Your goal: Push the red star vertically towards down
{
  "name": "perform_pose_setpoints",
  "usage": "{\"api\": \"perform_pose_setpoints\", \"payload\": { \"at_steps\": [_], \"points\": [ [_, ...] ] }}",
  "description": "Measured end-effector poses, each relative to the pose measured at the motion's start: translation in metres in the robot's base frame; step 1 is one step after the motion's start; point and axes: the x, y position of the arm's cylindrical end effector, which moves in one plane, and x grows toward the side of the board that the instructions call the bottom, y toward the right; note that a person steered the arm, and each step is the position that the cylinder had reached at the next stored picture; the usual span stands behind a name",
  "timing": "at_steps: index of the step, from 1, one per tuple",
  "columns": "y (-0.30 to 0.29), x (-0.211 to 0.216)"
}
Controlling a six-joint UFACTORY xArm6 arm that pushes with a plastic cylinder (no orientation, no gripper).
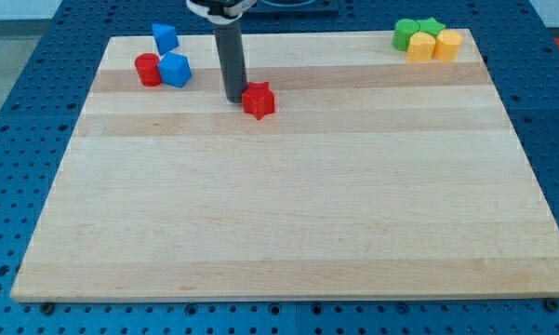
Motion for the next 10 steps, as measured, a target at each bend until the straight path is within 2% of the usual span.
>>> {"api": "perform_pose_setpoints", "payload": {
  "at_steps": [1,2,3,4,5,6,7,9,10],
  "points": [
    [0.048,-0.001],
    [0.120,0.016],
    [0.188,0.051],
    [0.194,0.046],
    [0.160,-0.006],
    [0.105,-0.031],
    [0.074,-0.005],
    [0.132,0.088],
    [0.118,0.087]
  ]
}}
